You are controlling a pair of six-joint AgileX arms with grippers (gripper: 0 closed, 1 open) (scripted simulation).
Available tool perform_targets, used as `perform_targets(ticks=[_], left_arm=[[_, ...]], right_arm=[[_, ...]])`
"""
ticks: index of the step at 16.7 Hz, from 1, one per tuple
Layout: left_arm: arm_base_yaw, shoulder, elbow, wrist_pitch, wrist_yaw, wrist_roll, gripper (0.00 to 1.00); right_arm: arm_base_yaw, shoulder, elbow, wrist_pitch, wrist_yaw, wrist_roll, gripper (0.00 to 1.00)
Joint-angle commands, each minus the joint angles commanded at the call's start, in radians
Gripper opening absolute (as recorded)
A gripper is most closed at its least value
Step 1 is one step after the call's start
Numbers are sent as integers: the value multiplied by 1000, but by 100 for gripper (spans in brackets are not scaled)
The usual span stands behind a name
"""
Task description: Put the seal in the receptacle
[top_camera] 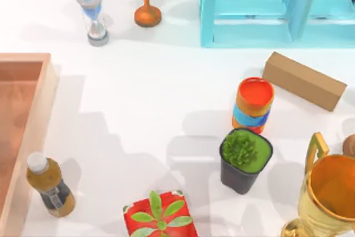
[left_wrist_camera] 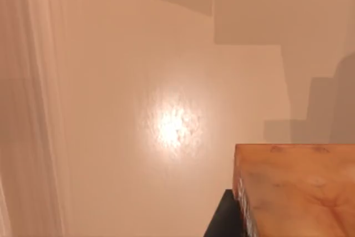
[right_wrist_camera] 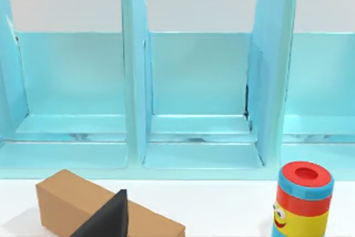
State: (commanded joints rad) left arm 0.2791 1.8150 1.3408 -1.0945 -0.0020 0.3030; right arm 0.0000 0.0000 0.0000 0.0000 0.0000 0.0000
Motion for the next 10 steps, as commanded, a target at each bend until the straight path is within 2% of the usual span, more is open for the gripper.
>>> perform_targets(ticks=[10], left_arm=[[0, 0, 0, 0, 0, 0, 98]], right_arm=[[0, 0, 0, 0, 0, 0, 100]])
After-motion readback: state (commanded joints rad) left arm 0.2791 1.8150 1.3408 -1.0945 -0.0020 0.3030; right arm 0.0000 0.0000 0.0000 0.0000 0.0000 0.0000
